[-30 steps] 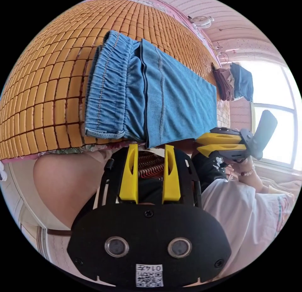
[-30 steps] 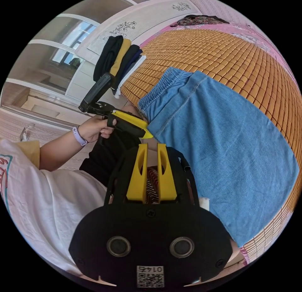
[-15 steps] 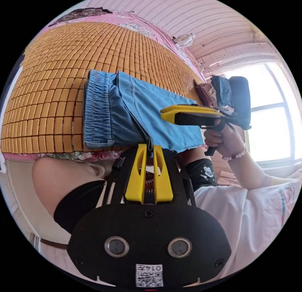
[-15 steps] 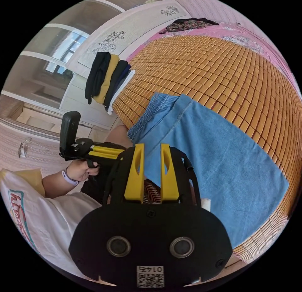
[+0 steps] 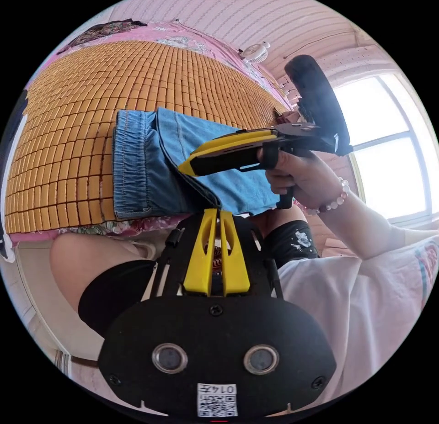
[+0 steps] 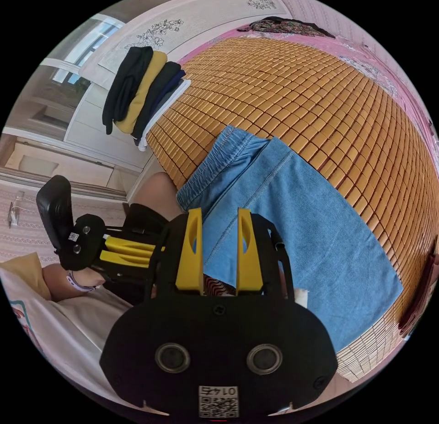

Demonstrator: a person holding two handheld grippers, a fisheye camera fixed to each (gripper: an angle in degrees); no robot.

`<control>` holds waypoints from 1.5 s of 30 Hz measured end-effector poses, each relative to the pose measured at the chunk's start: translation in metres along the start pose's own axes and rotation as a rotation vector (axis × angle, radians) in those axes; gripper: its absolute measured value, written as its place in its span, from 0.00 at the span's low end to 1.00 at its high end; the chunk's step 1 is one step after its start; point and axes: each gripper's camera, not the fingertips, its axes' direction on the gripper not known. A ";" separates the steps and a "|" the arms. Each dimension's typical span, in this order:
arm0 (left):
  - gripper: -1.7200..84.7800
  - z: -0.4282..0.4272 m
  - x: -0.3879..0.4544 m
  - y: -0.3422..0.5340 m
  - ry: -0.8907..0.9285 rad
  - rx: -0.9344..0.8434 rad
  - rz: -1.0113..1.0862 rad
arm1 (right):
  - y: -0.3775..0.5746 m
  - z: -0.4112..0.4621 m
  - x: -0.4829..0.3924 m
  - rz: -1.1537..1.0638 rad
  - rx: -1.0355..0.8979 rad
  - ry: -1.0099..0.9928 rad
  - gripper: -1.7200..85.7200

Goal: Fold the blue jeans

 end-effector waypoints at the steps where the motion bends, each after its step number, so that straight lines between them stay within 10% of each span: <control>1: 0.01 0.000 0.002 -0.001 0.006 0.002 0.008 | -0.002 0.001 0.002 0.014 -0.007 -0.016 0.16; 10: 0.01 0.001 0.032 -0.008 0.035 0.024 0.118 | -0.014 0.008 0.009 0.016 -0.059 0.188 0.06; 22: 0.01 -0.051 0.046 0.001 0.159 0.233 0.219 | 0.025 -0.093 0.048 0.160 0.241 -0.057 0.04; 31: 0.05 -0.091 -0.036 0.055 -0.037 0.172 -0.101 | -0.036 -0.009 -0.026 -0.064 -0.002 0.053 0.12; 45: 0.14 -0.092 -0.051 0.035 0.000 0.236 -0.141 | 0.180 -0.066 0.127 0.363 0.164 -0.086 0.12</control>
